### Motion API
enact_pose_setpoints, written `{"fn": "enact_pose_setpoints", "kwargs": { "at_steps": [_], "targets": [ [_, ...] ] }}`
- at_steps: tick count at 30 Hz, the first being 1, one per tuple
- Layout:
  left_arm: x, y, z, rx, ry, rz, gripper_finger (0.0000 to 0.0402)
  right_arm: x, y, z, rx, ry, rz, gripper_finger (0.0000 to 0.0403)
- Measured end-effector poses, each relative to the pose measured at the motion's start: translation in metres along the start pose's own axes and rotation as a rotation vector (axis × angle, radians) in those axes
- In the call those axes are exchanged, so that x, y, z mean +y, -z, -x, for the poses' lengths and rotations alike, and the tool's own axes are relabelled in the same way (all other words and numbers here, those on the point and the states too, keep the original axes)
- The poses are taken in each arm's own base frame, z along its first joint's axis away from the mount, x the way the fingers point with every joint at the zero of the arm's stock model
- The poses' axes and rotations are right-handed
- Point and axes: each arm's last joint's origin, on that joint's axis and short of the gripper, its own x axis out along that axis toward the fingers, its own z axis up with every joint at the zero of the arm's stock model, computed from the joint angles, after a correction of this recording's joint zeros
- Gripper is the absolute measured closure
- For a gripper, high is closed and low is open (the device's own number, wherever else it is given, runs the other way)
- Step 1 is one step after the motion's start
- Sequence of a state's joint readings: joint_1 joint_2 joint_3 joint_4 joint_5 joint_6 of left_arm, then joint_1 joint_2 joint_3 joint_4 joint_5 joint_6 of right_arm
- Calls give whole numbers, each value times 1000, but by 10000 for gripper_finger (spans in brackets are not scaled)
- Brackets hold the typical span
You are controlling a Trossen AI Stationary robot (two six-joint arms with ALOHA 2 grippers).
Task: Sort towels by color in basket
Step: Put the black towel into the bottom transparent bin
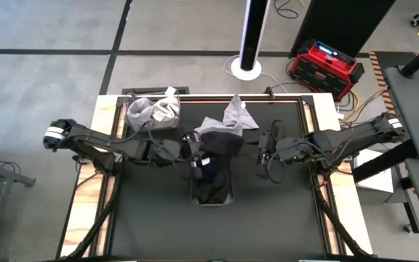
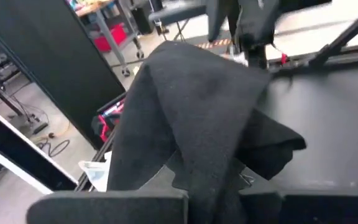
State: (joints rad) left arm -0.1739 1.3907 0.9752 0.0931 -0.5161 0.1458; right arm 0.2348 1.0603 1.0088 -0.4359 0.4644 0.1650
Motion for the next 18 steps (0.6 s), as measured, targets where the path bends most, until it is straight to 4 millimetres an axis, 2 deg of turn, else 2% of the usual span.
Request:
{"fn": "enact_pose_setpoints", "kwargs": {
  "at_steps": [8,13,18],
  "targets": [
    [1,-10,15,-37,18,-13,400,0,0,0,5,-16,1,173],
    [4,-7,34,101,61,-63,400,0,1,0,10,-16,4,153],
    [7,-7,32,150,64,-77,400,0,1,0,4,-12,6,147]
  ]
}}
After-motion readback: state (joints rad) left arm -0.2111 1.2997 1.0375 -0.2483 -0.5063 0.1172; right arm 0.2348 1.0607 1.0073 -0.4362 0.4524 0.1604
